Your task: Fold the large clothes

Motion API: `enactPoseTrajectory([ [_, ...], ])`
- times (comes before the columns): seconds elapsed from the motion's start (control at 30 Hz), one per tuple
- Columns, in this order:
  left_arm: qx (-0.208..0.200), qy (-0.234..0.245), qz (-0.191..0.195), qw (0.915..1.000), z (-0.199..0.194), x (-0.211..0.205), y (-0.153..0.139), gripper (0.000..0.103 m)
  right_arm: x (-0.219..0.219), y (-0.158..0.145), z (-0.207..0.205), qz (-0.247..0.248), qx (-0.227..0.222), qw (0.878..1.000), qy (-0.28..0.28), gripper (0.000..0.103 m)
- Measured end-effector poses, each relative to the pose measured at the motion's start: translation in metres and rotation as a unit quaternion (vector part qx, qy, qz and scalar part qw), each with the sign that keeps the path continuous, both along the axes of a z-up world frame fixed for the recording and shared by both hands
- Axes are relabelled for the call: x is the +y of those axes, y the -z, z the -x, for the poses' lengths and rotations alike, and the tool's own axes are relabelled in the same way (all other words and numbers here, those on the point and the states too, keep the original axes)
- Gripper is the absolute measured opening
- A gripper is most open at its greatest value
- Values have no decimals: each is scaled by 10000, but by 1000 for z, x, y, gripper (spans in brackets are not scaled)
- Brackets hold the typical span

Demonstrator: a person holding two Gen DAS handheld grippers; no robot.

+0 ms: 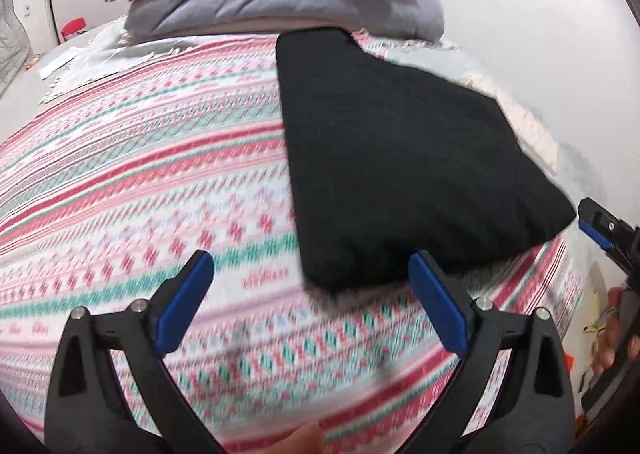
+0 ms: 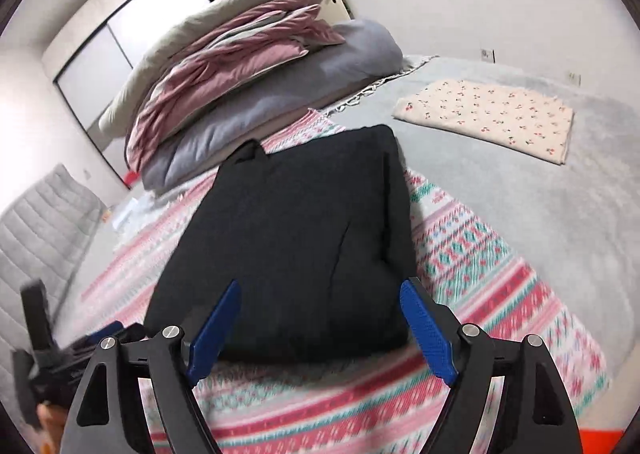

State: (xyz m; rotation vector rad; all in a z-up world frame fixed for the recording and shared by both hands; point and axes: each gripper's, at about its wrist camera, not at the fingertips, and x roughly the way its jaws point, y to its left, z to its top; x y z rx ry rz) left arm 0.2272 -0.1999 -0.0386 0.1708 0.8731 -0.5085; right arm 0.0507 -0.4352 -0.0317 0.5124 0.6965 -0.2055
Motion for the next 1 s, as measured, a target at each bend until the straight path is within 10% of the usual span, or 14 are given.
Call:
enactPoseTrajectory([
  [0.67, -207, -300, -434, 9984, 66, -3, 10, 99, 85, 20, 28, 1641, 1291, 9767, 493, 84],
  [1.0, -102, -308, -520, 9981, 64, -10, 21, 99, 82, 28, 29, 1709, 1387, 9741, 524, 84],
])
